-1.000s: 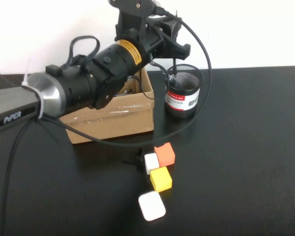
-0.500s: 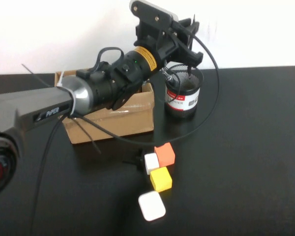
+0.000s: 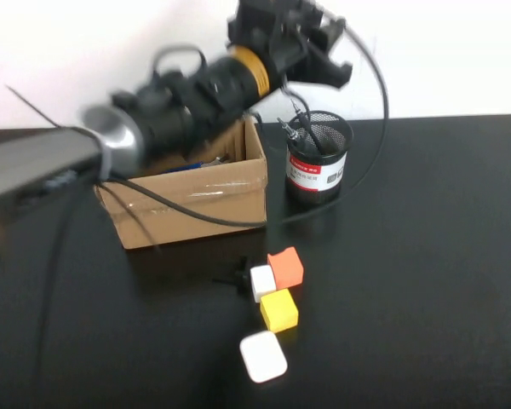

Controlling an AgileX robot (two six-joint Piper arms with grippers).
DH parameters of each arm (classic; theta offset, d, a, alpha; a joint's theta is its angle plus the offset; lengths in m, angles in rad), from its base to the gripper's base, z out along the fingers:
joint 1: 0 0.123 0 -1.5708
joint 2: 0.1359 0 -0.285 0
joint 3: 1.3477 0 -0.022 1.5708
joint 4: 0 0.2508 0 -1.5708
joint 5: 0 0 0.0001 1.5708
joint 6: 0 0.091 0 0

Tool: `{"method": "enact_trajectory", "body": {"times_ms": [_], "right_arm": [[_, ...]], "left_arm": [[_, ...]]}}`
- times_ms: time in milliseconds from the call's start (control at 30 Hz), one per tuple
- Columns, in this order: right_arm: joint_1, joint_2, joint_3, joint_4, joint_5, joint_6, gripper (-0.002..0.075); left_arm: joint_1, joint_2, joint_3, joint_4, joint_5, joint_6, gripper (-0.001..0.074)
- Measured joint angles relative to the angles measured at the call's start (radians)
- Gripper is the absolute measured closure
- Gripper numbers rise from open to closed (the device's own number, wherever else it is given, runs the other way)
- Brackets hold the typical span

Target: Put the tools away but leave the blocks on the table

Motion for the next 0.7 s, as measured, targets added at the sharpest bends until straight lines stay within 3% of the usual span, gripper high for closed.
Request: {"method": "enact_trajectory", "body": {"times_ms": [67,167,467,700], "right_arm": [[0.000,0.000,0.000,0.000,0.000,0.000,0.0735],[0.000,0.000,0.000,0.000,0.000,0.000,0.0735],[0.000,0.000,0.000,0.000,0.000,0.000,0.0735],[0.000,0.000,0.000,0.000,0.000,0.000,0.0735]], "left_arm": [[-0.016,-0.080,0.000,0.119,0.127,-0.082,0.0645],[-0.050,-0.206,0.010,0.290,0.266,-0.207,0.0710],[-0.184,-0.644,0.348,0.450,0.256,-0.318,0.0735],[-0.234,-0.821,0.571,0.510,0.261,-0.331,0.0735]]}}
